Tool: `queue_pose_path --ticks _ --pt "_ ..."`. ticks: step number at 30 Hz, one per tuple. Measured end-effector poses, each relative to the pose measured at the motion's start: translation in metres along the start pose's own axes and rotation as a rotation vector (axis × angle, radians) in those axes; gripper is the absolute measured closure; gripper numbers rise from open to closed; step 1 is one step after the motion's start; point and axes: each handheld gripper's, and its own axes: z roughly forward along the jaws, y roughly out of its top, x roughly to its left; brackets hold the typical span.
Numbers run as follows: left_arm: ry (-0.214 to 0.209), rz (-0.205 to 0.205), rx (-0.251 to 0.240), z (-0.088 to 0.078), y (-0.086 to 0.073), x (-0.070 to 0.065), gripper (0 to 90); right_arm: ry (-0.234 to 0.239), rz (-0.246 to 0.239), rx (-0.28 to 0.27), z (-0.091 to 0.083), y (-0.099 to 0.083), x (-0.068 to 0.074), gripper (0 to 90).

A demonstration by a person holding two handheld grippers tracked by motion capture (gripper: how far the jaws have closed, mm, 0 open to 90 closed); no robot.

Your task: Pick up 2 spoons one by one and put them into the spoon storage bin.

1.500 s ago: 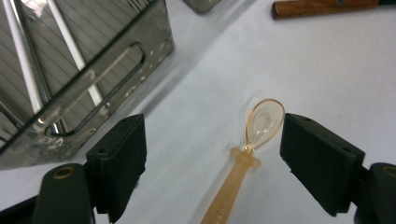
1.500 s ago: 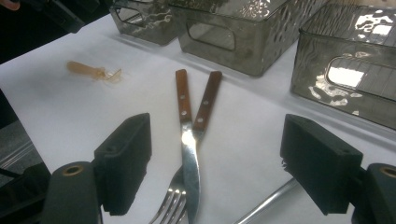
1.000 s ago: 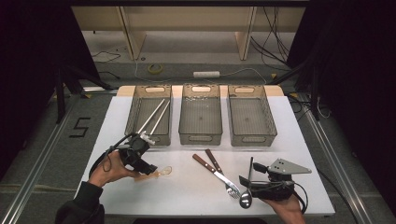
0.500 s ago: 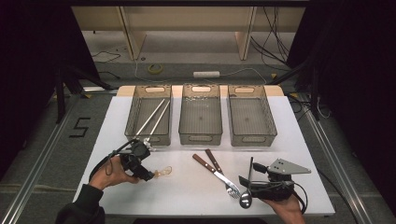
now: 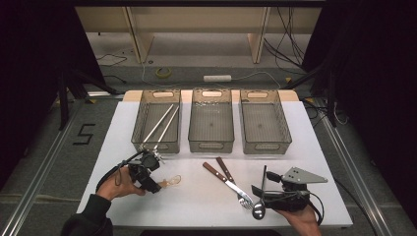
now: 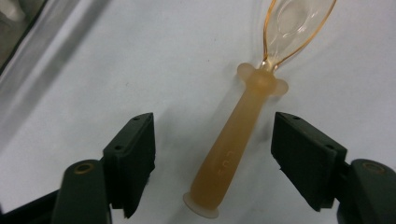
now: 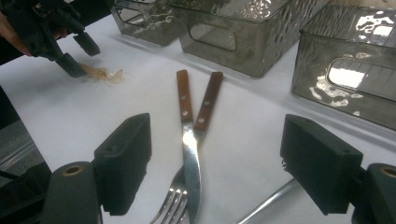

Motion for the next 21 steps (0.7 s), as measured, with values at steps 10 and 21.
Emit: queue_pose_path --ticks 10,21 --pt "-0.024 0.057 0.019 0.0036 0.0006 -0.0027 51.3 0.000 0.001 0.002 0.0004 -0.0005 -0.0013 25.9" --pt "-0.022 0.098 0.008 0.0020 -0.0001 -0.0062 74.8 -0.002 -0.003 0.003 0.0005 0.0001 0.0000 25.9"
